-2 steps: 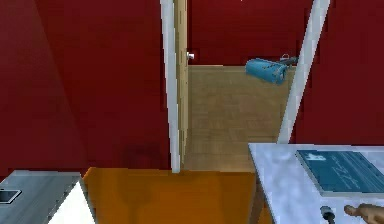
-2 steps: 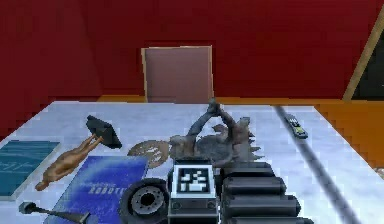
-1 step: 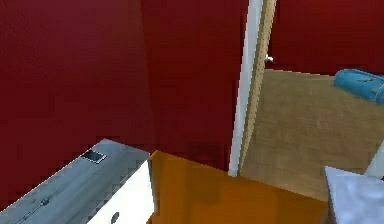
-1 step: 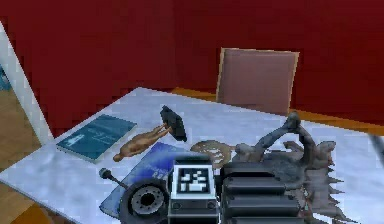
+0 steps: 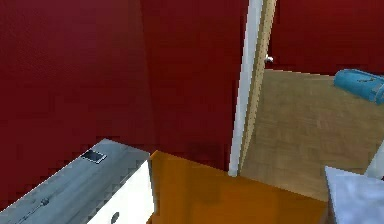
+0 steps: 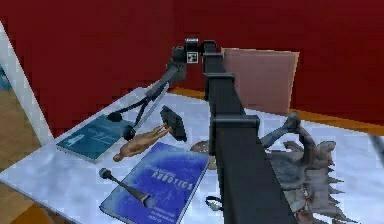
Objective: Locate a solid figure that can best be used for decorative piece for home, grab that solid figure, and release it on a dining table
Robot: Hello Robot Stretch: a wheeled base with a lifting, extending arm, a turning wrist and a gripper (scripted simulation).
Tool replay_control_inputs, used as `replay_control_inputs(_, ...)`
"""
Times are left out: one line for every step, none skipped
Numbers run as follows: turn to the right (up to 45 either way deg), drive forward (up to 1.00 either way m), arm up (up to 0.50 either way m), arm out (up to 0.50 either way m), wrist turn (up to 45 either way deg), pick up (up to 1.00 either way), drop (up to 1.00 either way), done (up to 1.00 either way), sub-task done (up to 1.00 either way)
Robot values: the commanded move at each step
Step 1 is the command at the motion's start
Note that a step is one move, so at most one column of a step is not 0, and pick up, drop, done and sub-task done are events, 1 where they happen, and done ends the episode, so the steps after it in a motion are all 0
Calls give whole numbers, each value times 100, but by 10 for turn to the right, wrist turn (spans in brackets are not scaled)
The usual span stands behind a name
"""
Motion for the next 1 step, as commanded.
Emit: replay_control_inputs(0, 0, 0, 0, 450, 0, 0, 0, 0)
